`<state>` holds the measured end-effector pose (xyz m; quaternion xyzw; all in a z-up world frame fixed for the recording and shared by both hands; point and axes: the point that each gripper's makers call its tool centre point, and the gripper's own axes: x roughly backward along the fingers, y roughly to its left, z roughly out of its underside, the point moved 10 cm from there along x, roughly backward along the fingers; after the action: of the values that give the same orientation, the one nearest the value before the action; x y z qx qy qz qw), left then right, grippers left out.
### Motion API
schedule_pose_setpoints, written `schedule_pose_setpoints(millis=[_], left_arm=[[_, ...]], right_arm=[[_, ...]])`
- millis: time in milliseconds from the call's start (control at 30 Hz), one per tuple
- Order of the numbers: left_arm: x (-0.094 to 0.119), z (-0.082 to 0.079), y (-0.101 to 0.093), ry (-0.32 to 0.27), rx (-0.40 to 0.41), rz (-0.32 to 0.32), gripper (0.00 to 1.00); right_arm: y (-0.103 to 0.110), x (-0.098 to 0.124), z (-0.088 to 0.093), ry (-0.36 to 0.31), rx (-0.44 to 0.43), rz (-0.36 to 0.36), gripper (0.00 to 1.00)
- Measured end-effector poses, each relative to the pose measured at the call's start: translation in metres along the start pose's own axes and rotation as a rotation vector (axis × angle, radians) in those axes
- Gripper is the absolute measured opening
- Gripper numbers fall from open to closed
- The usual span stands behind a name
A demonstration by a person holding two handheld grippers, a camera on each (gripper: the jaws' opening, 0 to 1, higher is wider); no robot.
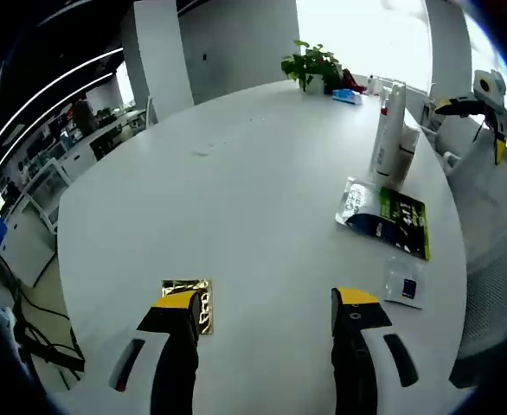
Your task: Arrange the skincare products in the storage area until every visible bottle or jar stands upright without overlapping.
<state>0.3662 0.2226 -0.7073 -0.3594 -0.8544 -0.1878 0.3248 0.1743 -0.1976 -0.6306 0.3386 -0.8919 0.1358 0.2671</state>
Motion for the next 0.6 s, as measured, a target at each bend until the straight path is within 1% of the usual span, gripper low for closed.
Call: schedule_pose_setpoints(millis=[200,333,433,500,600], left_arm=[[-0.004,0.005,0.013,0.004,0.038,-0.036,0.64],[-0.008,0.009,0.028,0.017,0.068,-0.064,0.64],[-0.01,0.013,0.036,0.02,0.084,-0.081,0.64],[-0.011,0.016,0.04,0.021,0.111,-0.097,0.64],[-0.016,0.017,0.046,0.018,0.134,-0.093,0.63]], right_arm=[[-0.001,0.0,0.0,0.007,-0.006,0.004,1.0],[-0.003,0.0,0.0,0.019,-0.005,0.0,1.0],[-0.004,0.001,-0.001,0.015,-0.011,-0.003,1.0],[-0.005,0.001,-0.003,0.011,-0.013,-0.001,1.0],[-0.006,-0.002,-0.005,0.014,-0.013,-0.002,1.0]])
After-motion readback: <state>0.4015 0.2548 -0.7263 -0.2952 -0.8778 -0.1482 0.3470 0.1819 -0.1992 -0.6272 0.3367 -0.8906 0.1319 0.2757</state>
